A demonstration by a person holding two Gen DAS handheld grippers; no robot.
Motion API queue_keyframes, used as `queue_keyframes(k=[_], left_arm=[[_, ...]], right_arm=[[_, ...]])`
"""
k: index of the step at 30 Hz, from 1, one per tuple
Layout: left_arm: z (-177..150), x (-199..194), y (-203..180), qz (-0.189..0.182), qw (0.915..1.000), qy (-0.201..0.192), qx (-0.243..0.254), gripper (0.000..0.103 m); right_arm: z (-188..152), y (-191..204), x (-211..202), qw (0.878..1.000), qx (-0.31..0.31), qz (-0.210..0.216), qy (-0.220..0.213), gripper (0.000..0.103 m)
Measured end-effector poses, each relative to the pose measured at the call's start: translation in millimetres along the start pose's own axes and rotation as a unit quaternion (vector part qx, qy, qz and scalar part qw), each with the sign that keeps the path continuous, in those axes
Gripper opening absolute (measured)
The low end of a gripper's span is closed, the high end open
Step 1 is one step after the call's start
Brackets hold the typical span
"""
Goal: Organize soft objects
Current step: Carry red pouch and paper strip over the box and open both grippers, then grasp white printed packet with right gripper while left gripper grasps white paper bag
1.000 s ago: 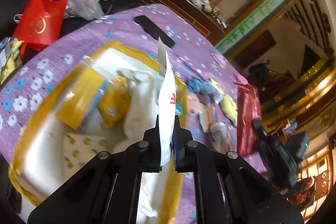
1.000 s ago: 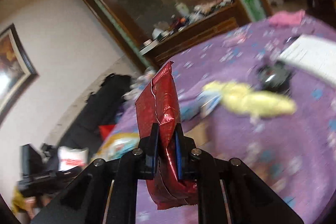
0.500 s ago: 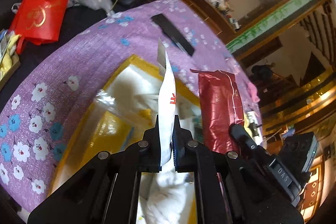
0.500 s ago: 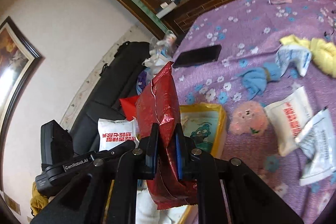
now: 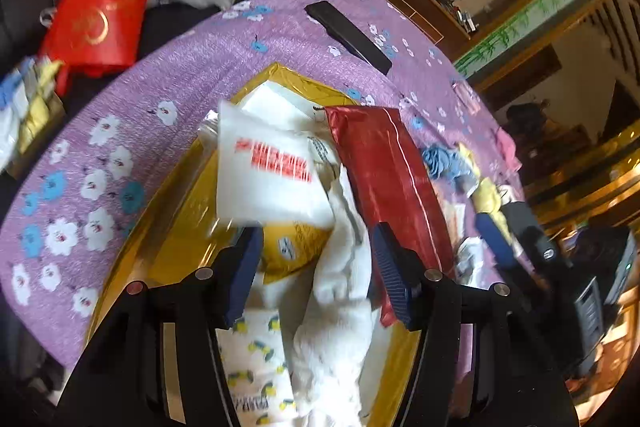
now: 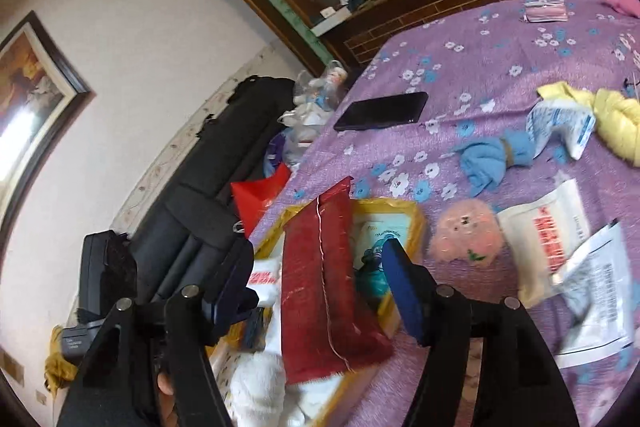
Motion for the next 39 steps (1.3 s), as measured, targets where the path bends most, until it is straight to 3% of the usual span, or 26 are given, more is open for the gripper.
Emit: queue_keyframes(k=[4,7,13,18,22,26,27,30,35,39], left_arm=[[-15,-11,-10,0.01,0.9993,-0.032,0.017,0.057],[-33,-27,-21,0.021,0.9968,-0.076,0.011,0.057],[-63,-28,-81,0.018,0.9927,-0.086,0.082,0.057],[-72,-11,-125,0.019,0.9869,-0.07,0.144,0.057],[-71,3,-146,0.023,0.9847,-0.063,0.161,0.057],[-69,15,-160,0.027,0.9832,-0.053,0.173,0.057],[-69,17,-161,0.028,0.9829,-0.05,0.175,0.057],[-66,27,-170,0.027,0.9832,-0.035,0.177,0.057],[-56,54,-201,0.03,0.9801,-0.001,0.196,0.057],[-45,92,-227,0.053,0.9767,0.029,0.206,0.057]], right_arm=[[3,-21,-36,1.0,-0.007,-0.012,-0.006,0.067],[7,-41,-60,0.999,-0.016,-0.048,-0.012,0.066],[-1,-92,-79,0.992,0.004,-0.129,0.009,0.066],[-11,-104,-67,0.988,0.026,-0.142,0.047,0.066],[-16,-108,-55,0.983,0.018,-0.169,0.069,0.065],[-19,-107,-52,0.976,-0.003,-0.202,0.078,0.04],[-19,-109,-55,0.975,-0.003,-0.207,0.076,0.033],[-17,-112,-64,0.976,0.007,-0.206,0.062,0.027],[-7,-119,-95,0.978,0.035,-0.204,-0.009,0.027],[-4,-135,-108,0.977,0.079,-0.195,-0.032,0.027]])
Point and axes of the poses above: each gripper's, at about its wrist camera, not at the fingertips, and x roughly the way its jaws point, y to its left, z to its top, the point moved 2 cm from there along x, roughly the way its jaws point, and after that the axes turned 9 degrees about z, right-handed, at the moved point
